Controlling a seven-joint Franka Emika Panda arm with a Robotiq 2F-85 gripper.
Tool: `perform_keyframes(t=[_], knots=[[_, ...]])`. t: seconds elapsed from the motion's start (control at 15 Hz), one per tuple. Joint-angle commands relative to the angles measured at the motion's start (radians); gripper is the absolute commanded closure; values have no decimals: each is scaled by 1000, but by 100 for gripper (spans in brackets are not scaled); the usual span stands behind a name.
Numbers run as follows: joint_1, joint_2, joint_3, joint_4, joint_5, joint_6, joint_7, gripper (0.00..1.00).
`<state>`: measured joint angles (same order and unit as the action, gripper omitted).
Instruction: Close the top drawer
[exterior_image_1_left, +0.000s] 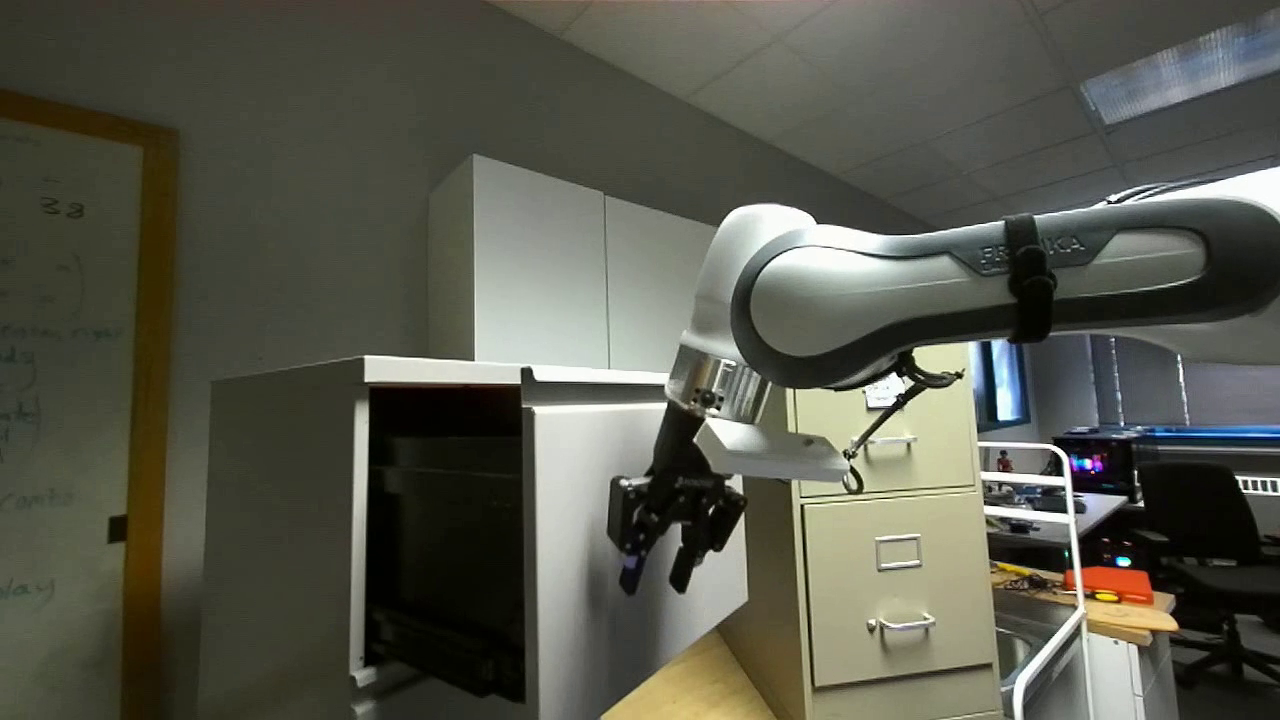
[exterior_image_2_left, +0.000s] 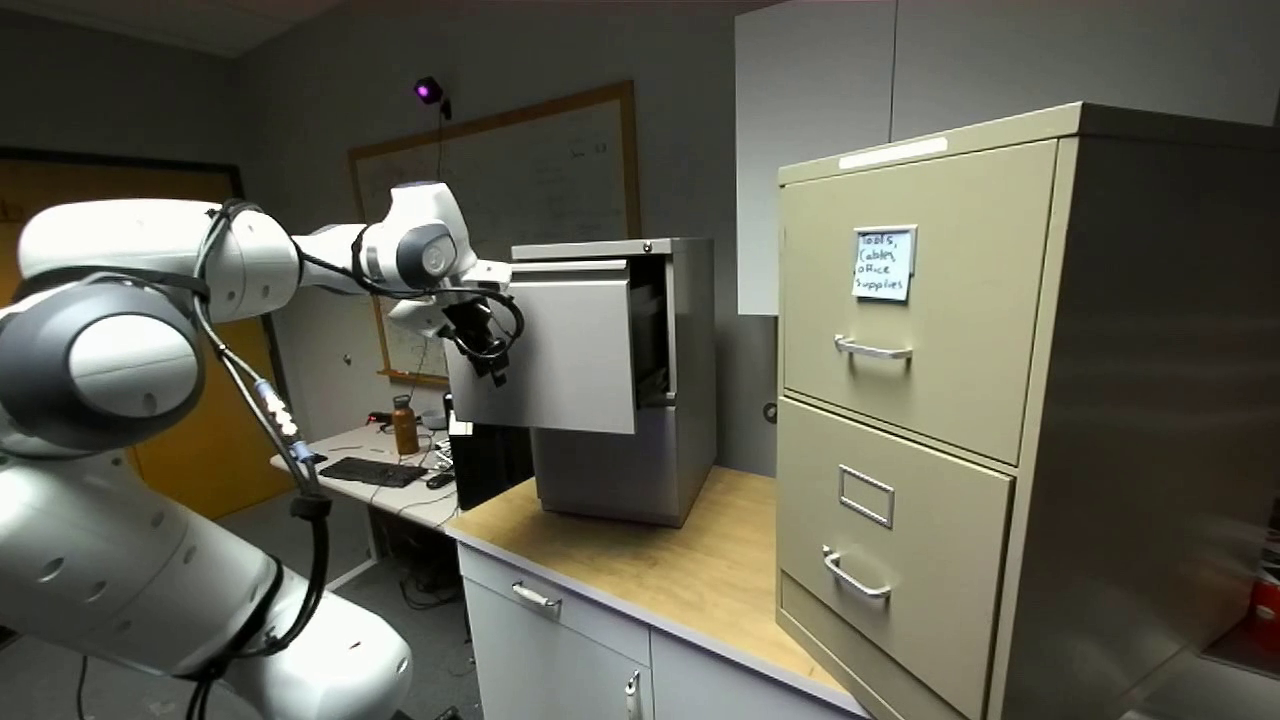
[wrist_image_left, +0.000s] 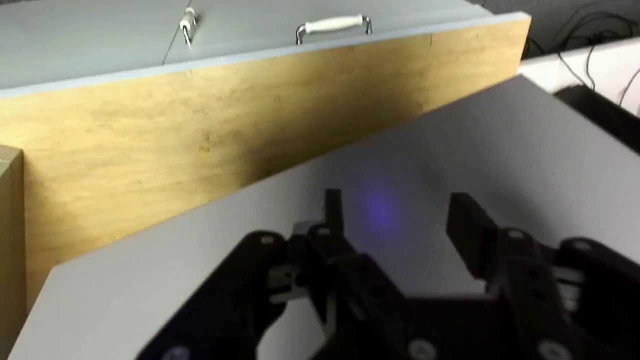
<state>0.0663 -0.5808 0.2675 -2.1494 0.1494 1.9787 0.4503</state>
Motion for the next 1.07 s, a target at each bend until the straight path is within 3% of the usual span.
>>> perform_keyframes(t=[0.0,0.2,0.27,0.73,1.0], knots=[[-39,-25,-1,36,-43,87,49,71],[-69,-57,9,25,-45,176,107,96],[-77,-63,14,21,-40,214,133,99],[-140,-39,79,-10,-65,516,295,100],[-166,48,124,21,-102,630,336,100]])
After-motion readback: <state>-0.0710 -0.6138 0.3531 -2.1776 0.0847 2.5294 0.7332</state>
